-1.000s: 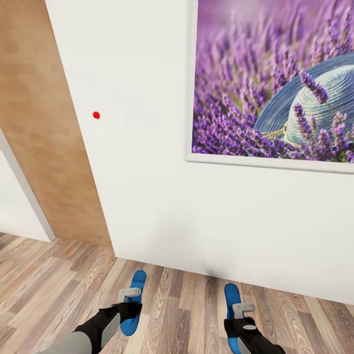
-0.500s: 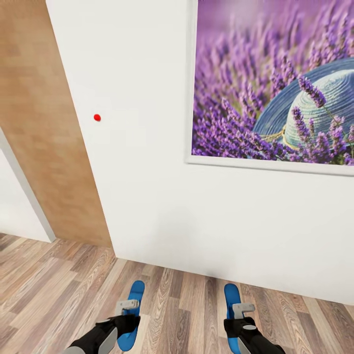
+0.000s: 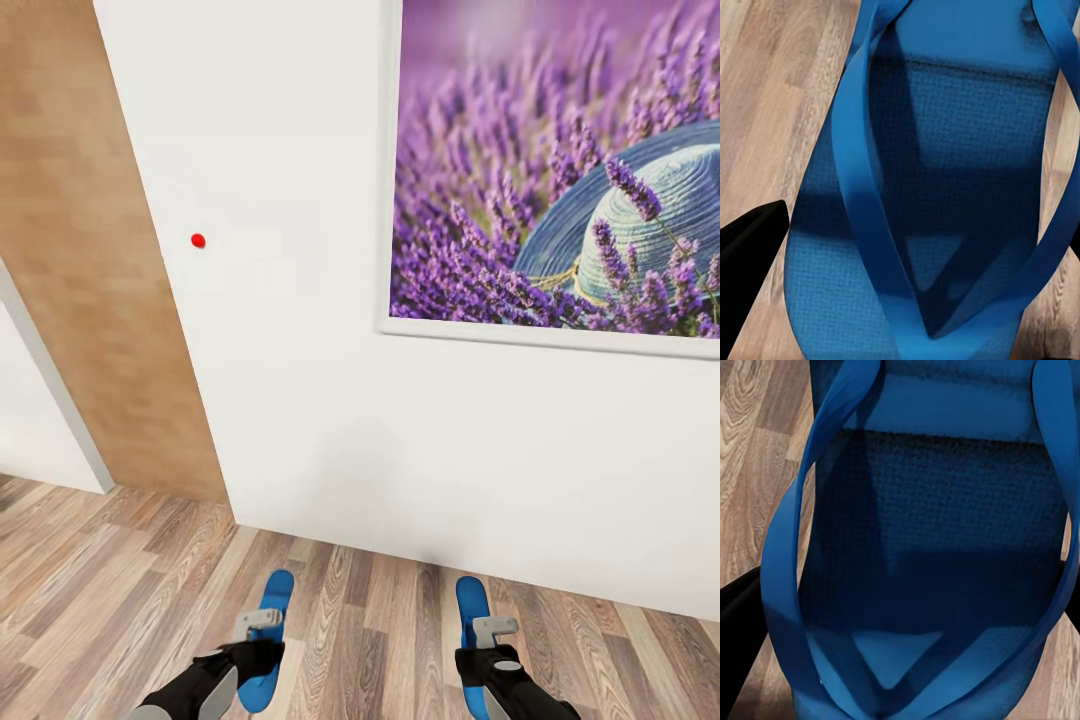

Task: In the bedroom, move the book from the bed onto either nightstand, and place the two sandals side by side next to the bed.

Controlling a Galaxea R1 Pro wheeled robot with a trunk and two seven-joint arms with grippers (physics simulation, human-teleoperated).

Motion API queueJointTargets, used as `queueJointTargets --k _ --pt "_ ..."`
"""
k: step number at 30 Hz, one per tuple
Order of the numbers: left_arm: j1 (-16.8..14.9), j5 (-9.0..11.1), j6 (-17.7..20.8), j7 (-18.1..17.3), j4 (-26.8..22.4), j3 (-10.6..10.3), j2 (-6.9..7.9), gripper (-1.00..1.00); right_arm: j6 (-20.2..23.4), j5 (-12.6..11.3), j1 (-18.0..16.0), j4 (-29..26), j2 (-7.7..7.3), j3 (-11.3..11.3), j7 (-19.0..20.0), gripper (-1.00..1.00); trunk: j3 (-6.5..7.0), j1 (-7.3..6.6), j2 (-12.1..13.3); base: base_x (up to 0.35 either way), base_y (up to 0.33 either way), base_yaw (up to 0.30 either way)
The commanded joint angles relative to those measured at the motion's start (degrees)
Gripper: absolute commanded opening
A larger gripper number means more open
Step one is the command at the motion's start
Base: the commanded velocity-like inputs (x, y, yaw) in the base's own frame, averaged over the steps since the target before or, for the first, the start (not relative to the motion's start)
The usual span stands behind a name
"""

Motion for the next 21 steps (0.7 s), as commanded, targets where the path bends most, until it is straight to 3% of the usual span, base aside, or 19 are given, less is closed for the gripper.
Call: queueJointTargets --k 1,14,21 --pt "0.0 0.5 0.1 0.4 -0.1 -0.6 0.05 -1.0 0.5 0.0 0.0 -0.1 -0.03 0.5 -0.4 -1.0 -0.09 0.01 -0.1 0.0 0.0 0.0" --pt "0.5 0.5 -1.1 0.4 -0.1 -0.6 0.05 -1.0 0.5 0.5 0.0 -0.1 0.33 0.6 -0.4 -1.0 -0.09 0.01 -0.1 0.0 0.0 0.003" --pt "0.5 0.5 -1.1 0.4 -0.1 -0.6 0.01 -1.0 0.5 0.4 0.0 -0.1 0.52 0.7 -0.5 -1.0 -0.09 0.01 -0.1 0.0 -0.032 0.175"
